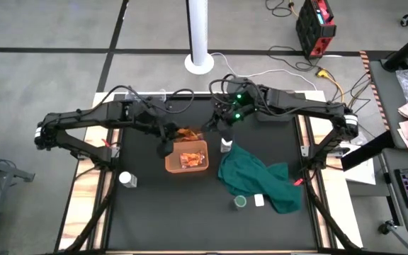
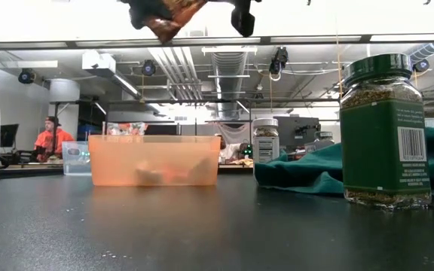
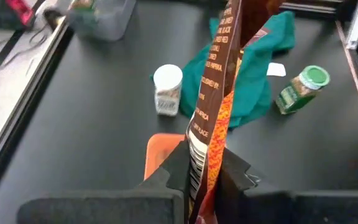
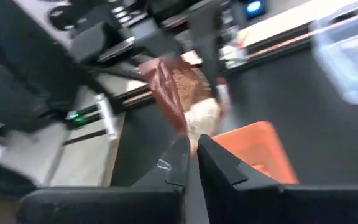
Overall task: Sort spices by type
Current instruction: Put the orange seasoning pack into the orange bin
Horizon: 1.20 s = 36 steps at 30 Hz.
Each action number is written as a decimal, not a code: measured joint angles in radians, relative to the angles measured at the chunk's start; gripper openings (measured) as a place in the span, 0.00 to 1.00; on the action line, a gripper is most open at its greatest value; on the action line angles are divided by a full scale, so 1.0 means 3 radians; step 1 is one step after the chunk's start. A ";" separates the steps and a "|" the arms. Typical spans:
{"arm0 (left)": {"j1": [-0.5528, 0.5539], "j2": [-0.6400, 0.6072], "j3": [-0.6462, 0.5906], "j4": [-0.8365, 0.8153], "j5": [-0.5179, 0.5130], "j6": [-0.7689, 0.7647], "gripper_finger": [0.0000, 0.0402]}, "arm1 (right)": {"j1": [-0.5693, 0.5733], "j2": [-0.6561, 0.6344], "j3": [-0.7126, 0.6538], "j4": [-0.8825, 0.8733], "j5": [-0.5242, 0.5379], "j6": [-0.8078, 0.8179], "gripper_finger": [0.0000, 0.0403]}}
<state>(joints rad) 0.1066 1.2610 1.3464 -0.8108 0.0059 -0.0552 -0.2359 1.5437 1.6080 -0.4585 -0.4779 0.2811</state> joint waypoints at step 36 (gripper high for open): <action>-0.0007 -0.0162 0.0000 0.0346 -0.0012 -0.1012 0.05 | 0.0290 0.0020 0.0134 0.0589 0.1847 -0.1048 0.55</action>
<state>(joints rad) 0.1045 1.2125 1.3464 -0.7070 0.0023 -0.3588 -0.1490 1.5498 1.6482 -0.2819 0.0764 -0.0333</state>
